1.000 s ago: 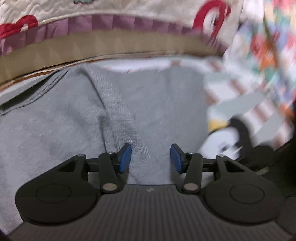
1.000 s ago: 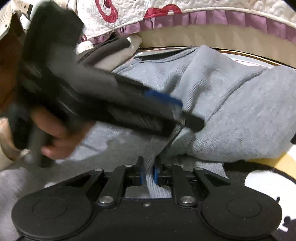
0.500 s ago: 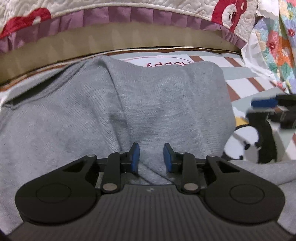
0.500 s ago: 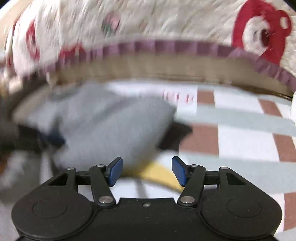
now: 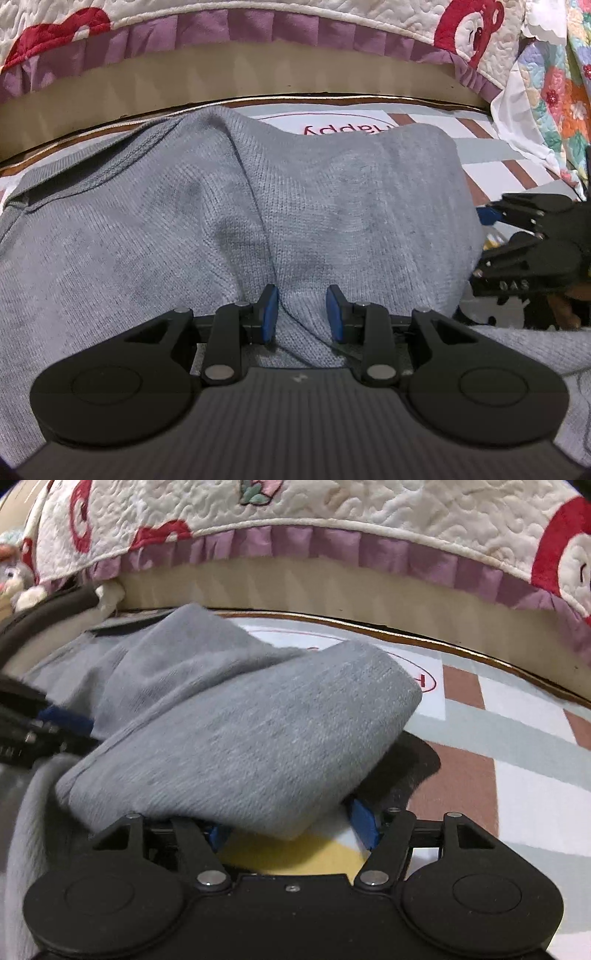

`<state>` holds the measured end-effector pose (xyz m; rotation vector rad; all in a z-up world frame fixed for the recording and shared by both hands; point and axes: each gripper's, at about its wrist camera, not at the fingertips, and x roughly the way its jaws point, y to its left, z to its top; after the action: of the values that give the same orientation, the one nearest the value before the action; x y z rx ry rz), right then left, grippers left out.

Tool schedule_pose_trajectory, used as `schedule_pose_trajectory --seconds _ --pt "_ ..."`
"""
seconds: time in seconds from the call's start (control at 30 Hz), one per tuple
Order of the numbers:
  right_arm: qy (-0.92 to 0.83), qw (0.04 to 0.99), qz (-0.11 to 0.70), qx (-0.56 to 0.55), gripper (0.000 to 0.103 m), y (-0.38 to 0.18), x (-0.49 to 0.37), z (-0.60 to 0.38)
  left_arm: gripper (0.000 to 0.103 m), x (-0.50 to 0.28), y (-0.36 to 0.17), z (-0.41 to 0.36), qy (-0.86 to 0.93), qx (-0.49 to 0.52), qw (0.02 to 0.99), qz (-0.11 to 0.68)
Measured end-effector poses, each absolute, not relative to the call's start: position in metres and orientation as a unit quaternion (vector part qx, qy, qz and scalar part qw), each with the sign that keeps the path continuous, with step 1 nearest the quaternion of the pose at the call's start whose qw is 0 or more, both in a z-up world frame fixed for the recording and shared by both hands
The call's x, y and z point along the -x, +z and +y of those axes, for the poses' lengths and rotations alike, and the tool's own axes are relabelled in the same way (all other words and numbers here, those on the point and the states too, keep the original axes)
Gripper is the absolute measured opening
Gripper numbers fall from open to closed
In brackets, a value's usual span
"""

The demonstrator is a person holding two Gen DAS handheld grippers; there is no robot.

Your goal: Fold clothes

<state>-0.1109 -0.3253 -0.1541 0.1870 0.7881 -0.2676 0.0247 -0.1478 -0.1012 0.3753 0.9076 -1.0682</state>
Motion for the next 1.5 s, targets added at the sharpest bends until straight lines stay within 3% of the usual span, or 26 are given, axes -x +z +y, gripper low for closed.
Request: schedule_pose_trajectory --seconds 0.07,0.13,0.2,0.3,0.6,0.83,1.03,1.13,1.27,1.3,1.43,1.5 --pt "-0.129 0.912 0.378 -0.091 0.07 -0.154 0.108 -0.328 0.029 -0.025 -0.101 -0.148 -0.489 -0.169 0.748 0.415" --pt "-0.125 0.916 0.369 -0.095 0.061 -0.153 0.107 -0.33 0.029 -0.025 -0.101 -0.148 -0.489 -0.167 0.748 0.416" --pt "-0.126 0.921 0.351 -0.112 0.027 -0.148 0.109 -0.334 0.029 -0.025 -0.101 -0.148 -0.489 -0.165 0.749 0.416" --pt "-0.136 0.928 0.319 -0.139 0.014 -0.138 0.114 -0.339 0.029 -0.024 -0.101 -0.148 -0.49 -0.162 0.749 0.416" --pt "-0.15 0.946 0.285 -0.038 0.01 -0.091 0.103 -0.316 0.032 -0.019 -0.087 -0.144 -0.505 -0.15 0.751 0.398" --pt "-0.143 0.955 0.257 -0.041 0.01 -0.064 0.098 -0.315 0.035 -0.005 -0.059 -0.139 -0.56 -0.13 0.744 0.34" --pt "-0.11 0.965 0.232 -0.044 0.01 -0.032 0.099 -0.302 0.044 0.004 -0.043 -0.132 -0.611 -0.085 0.724 0.309" --pt "-0.086 0.971 0.219 -0.034 0.01 -0.01 0.095 -0.288 0.056 0.01 -0.033 -0.129 -0.623 -0.069 0.726 0.283" --pt "-0.056 0.975 0.215 -0.023 0.01 0.014 0.083 -0.268 0.079 0.007 -0.025 -0.127 -0.621 -0.03 0.728 0.29" --pt "-0.047 0.974 0.218 -0.026 0.01 0.017 0.079 -0.265 0.08 0.003 -0.024 -0.126 -0.618 -0.021 0.726 0.3" --pt "-0.006 0.97 0.241 -0.039 0.01 0.018 0.062 -0.258 0.073 -0.029 -0.029 -0.121 -0.578 0.041 0.73 0.362" --pt "0.021 0.964 0.26 -0.046 0.011 0.013 0.054 -0.256 0.039 -0.045 -0.035 -0.119 -0.528 0.03 0.742 0.412"
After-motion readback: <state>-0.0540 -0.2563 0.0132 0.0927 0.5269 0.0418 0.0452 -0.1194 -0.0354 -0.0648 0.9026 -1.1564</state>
